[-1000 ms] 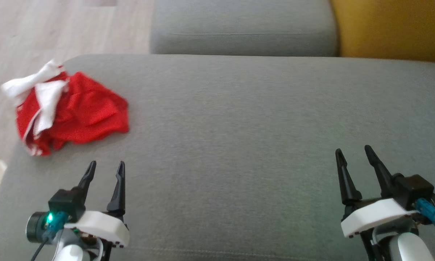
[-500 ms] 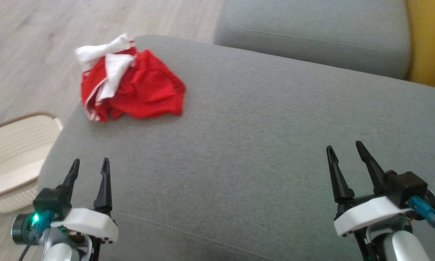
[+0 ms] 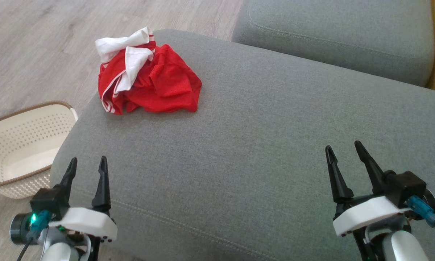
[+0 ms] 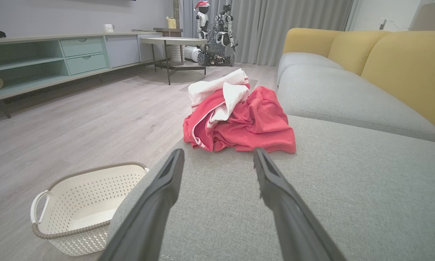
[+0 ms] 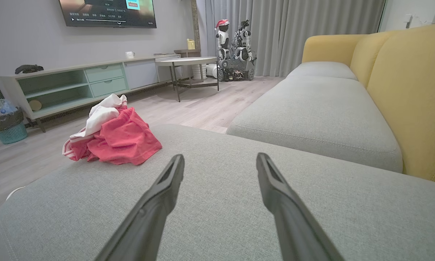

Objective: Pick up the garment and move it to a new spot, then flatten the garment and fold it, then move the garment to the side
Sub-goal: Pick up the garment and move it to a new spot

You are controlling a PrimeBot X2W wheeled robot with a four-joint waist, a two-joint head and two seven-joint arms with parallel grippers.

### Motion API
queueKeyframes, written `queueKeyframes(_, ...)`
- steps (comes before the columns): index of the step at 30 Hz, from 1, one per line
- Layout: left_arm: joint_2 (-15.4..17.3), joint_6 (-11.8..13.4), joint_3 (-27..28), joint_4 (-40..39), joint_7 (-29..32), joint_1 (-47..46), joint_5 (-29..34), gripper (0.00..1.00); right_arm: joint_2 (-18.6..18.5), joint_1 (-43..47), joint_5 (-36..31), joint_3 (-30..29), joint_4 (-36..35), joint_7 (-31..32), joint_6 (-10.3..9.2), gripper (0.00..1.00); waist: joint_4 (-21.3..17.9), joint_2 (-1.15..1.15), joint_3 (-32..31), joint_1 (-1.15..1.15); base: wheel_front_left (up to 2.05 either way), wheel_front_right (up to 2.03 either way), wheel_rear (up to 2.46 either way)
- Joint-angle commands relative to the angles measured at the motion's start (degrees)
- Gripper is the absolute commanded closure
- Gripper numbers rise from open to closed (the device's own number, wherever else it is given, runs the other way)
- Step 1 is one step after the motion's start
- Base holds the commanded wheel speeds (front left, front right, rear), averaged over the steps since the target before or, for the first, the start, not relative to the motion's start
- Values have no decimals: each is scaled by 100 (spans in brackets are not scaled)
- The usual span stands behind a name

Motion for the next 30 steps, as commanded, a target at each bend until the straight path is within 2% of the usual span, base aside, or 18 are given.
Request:
queueKeyframes(1, 122, 12, 216, -213, -51, -307, -37, 0, -25, -231, -23, 122, -193, -23, -4, 0, -3, 0, 9, 0, 0, 0, 0)
queueKeyframes(9, 178, -16, 167, -282, -60, -529, -23, 0, -27, -279, -33, 120, -250, 27, -4, 0, -74, 0, 155, 0, 0, 0, 0)
queueKeyframes(20, 257, -137, 218, -275, -21, -1859, -83, 0, -208, -700, -187, 79, -722, 319, -4, 0, -432, 0, 1142, 0, 0, 0, 0)
queueKeyframes(25, 269, -306, 316, 153, 49, -2839, -293, 0, -338, -986, -270, 64, -1014, 476, -4, 0, -622, 0, 1788, 0, 0, 0, 0)
queueKeyframes(30, 369, -481, 371, 1041, 175, -3862, -414, 0, -448, -1268, -325, 43, -1245, 592, -4, 0, -757, 0, 2370, 0, 0, 0, 0)
